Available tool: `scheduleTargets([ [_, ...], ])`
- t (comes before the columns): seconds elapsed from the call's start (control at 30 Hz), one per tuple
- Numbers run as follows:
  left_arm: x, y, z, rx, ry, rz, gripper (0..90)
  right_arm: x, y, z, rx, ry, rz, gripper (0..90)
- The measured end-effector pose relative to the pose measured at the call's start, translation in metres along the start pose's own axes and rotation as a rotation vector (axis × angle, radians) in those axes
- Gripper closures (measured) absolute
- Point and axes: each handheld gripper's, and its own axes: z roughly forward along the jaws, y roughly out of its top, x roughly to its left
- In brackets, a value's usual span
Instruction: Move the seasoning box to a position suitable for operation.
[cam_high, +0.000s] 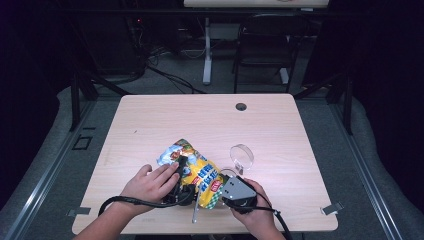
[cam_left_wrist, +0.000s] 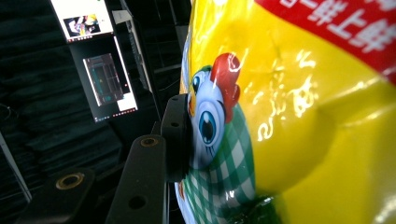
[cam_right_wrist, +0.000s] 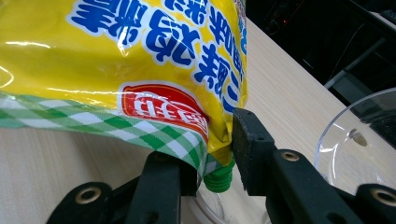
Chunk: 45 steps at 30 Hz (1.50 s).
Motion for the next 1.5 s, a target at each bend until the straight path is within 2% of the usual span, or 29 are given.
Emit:
scheduleTargets([
  [0.43, 0.0027, 0.0005, 0.0003, 0.003, 0.003, 0.029, 66.7, -0.0020, -0.0005, 0.0009, -0.004, 0.011, 0.028, 71.6],
  [0.83, 0.0049, -0.0022, 0.0003, 0.019, 0.012, 0.069, 66.9, -0.0021, 0.0024, 0.0060, -0.005, 0.026, 0.027, 71.2],
  [1.03, 0.0037, 0.0006, -0.0006, 0.020, 0.038, 0.076, 66.9, -0.0019, 0.0016, 0.0054, -0.004, 0.025, 0.031, 71.0],
  [1.07, 0.0029, 0.0010, -0.0007, 0.015, 0.065, 0.082, 67.0, -0.0024, 0.0014, 0.0049, -0.006, 0.024, 0.030, 70.7],
  [1.13, 0.0033, 0.0016, -0.0013, 0.021, 0.057, 0.086, 67.1, -0.0025, 0.0012, 0.0049, -0.009, 0.023, 0.030, 70.6],
  [1.2, 0.0031, 0.0027, -0.0019, 0.025, 0.074, 0.105, 67.1, -0.0024, 0.0008, 0.0049, -0.005, 0.025, 0.028, 70.6],
  [1.5, 0.0057, 0.0040, -0.0037, 0.031, 0.084, 0.137, 67.3, -0.0018, 0.0006, 0.0048, -0.010, 0.026, 0.029, 70.6],
])
